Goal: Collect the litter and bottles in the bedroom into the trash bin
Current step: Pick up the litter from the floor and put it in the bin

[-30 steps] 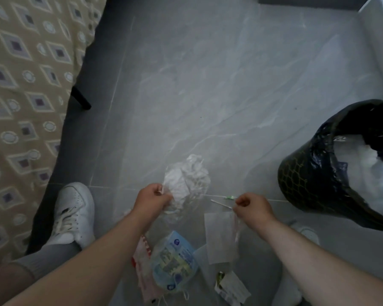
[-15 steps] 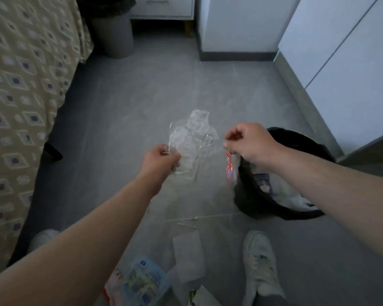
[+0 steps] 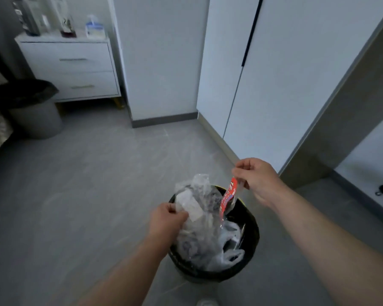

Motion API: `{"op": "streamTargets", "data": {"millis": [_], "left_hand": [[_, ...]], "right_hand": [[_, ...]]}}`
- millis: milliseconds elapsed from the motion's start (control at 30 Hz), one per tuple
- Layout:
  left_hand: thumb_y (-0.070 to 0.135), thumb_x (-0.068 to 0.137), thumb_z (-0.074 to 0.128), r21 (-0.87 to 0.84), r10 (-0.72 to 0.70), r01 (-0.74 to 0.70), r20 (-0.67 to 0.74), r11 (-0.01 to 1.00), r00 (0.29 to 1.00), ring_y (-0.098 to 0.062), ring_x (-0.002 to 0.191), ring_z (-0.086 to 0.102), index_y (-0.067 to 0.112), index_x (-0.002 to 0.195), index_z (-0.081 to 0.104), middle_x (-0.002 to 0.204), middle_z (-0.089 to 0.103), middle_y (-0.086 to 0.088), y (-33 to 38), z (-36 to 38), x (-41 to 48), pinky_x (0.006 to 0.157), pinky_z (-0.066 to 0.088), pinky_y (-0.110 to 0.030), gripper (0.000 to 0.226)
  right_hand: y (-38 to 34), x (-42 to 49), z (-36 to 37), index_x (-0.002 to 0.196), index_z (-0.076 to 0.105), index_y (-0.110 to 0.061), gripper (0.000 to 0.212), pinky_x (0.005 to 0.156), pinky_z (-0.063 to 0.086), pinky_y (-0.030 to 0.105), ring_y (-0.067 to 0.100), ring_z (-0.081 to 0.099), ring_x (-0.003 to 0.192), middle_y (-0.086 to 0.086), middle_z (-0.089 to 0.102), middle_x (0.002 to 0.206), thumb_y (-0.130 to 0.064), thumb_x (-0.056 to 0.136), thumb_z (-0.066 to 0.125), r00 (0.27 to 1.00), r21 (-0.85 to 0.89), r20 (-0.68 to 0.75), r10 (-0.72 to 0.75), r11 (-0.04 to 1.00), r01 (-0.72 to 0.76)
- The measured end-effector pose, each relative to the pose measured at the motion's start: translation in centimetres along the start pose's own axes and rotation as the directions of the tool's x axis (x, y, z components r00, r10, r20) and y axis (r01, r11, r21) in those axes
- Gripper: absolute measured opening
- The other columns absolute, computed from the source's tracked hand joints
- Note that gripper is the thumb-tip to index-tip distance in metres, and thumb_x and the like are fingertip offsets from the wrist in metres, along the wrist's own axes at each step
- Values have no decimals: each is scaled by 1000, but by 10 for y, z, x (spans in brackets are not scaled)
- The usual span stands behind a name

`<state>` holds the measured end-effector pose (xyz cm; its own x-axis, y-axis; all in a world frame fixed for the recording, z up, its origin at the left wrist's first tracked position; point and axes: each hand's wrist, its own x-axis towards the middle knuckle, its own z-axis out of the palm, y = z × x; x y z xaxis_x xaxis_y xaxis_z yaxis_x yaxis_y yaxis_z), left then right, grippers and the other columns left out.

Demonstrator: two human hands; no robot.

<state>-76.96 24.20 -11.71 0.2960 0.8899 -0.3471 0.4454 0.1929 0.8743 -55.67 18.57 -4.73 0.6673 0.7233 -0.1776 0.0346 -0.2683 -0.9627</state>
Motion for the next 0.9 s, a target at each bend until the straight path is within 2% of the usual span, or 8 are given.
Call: {"op": "streamTargets", "data": {"millis": [133,267,333,400,533,633,767,900], "left_hand": [[21,77,67,252,-18,-8,99,968,995,-9,47,46,8,68,50,58,49,-1,-8,27,4,41,32,-19,23],[31,85,58,442,103,-156,142,883,985,-13,78,55,10,98,51,91,59,-3,-11,28,-2,63,43,-25,25],[39,89,53,562,260,-295,143,773,955,-18,122,48,11,133,43,134,51,-4,-21,16,-3,98,39,-29,53],[55,86,51,621,302,-374,223,689,927,-14,145,15,16,150,20,158,17,0,-32,2,-2,116,15,-25,81],[102,36,33,594,143,-367,390,716,910,-9,144,-16,19,152,-3,154,-24,10,-52,-10,0,119,3,-28,146],[104,22,22,587,192,-380,359,714,914,-2,140,-19,20,151,-4,150,-30,13,-64,-11,2,120,6,-28,156],[90,46,55,510,213,-394,377,764,901,-1,142,-16,21,151,-7,145,-32,20,-66,-13,4,119,10,-27,140],[68,59,70,504,224,-408,385,762,895,-3,142,-18,22,150,-8,142,-37,19,-74,-14,7,118,8,-25,129]], "right_hand": [[12,10,-15,80,61,-9,17,45,45,18,7,54,43,7,57,69,6,81,67,999,74,-25,44,996,-42],[15,13,-10,86,61,-6,13,55,49,23,12,57,52,8,58,73,5,82,66,998,103,-4,66,993,-65],[15,11,-6,88,62,-7,13,64,52,27,16,59,63,9,58,77,3,82,68,999,70,19,46,996,-47],[18,7,1,88,63,-10,15,66,52,25,17,59,69,7,58,79,0,80,71,999,3,53,-7,1000,7],[30,-5,28,110,59,-20,40,73,47,15,6,62,89,-6,62,101,-19,76,79,993,-220,110,-47,973,70],[57,-19,52,124,50,-27,47,84,46,15,4,56,107,-16,53,115,-39,83,69,971,-395,240,8,914,90],[118,-25,77,144,33,-29,57,116,25,38,27,25,143,7,31,153,-47,93,48,841,-774,525,134,485,406],[155,-17,88,150,12,-38,61,118,10,48,32,-6,148,7,-6,162,-45,96,40,801,-882,472,368,197,429]]}}
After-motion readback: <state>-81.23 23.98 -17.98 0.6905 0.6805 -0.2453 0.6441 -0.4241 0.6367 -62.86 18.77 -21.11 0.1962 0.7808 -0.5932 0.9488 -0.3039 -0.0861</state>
